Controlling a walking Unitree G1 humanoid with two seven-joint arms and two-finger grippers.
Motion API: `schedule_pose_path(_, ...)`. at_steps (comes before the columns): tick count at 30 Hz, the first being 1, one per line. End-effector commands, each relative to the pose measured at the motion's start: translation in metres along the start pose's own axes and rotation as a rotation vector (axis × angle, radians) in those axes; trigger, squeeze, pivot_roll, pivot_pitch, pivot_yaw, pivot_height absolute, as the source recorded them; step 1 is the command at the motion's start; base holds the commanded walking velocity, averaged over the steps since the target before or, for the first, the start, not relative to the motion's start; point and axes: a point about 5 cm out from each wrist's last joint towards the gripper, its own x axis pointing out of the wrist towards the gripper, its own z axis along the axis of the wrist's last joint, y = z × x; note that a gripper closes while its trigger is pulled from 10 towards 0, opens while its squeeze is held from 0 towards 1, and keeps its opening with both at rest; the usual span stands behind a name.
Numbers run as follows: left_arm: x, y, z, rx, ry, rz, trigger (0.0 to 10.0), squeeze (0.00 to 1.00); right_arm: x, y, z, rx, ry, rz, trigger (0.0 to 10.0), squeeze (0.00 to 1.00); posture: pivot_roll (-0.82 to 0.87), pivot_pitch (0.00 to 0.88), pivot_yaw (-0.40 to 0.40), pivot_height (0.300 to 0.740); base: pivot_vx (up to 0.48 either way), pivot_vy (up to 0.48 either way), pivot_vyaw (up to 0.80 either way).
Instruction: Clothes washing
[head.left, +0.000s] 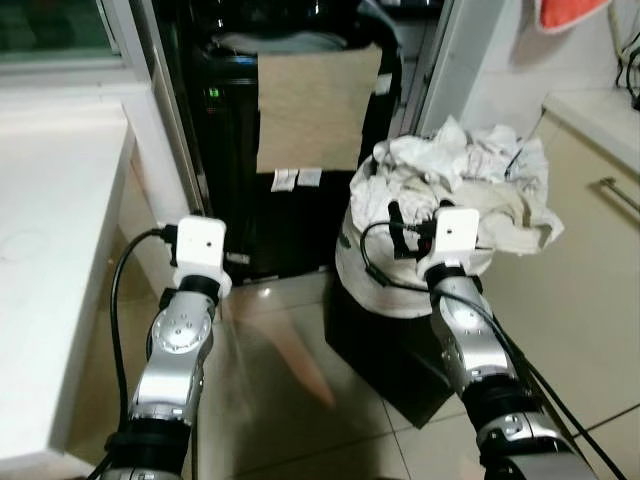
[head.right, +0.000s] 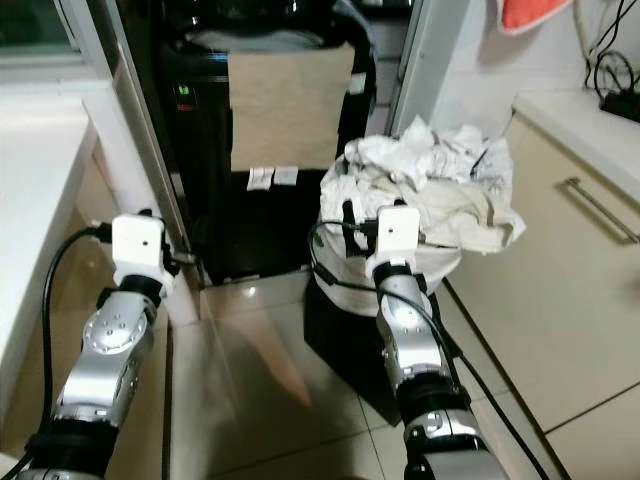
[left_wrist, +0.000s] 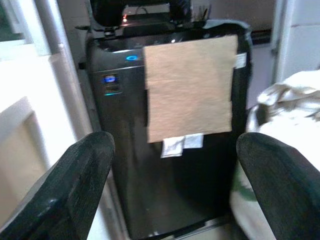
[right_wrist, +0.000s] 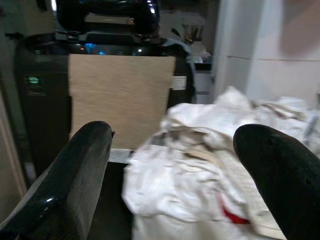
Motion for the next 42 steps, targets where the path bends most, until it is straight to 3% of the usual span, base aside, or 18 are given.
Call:
schedule_pose_path(1, 0.0011, -0.0002, -0.0004, 0.008, 0.005, 0.0, 10.0, 0.0, 0.001, -0.0014, 0.0015, -0.005, -0.004, -0.011, 10.0, 0.0, -0.06, 0.0, -0.014, 0.74, 0.0, 0.0, 0.0)
schedule_pose_path(6, 0.0005, -0.0038, 0.0016, 0.006, -0.011, -0.034, 10.0, 0.0, 0.0003, -0.0013, 0.0012, -0.008, -0.004, -0.01, 10.0, 0.0, -0.06, 0.0, -0.013, 0.74, 0.0, 0.0, 0.0)
schedule_pose_path(27, 0.0041, -0.0037, 0.0055, -0.011, -0.029, -0.022, 10.0, 0.0, 0.0015, 0.0011, 0.0018, -0.025, -0.011, 0.007, 10.0, 0.0, -0.06, 0.0, -0.012, 0.74, 0.466, 0.0, 0.0)
schedule_pose_path(42, 0.0048, -0.0024, 0.0036, -0.023, -0.02, -0.005, 10.0, 0.0, 0.0023, 0.0028, 0.002, -0.028, -0.012, 0.013, 10.0, 0.0, -0.06, 0.0, -0.013, 0.74, 0.0, 0.0, 0.0)
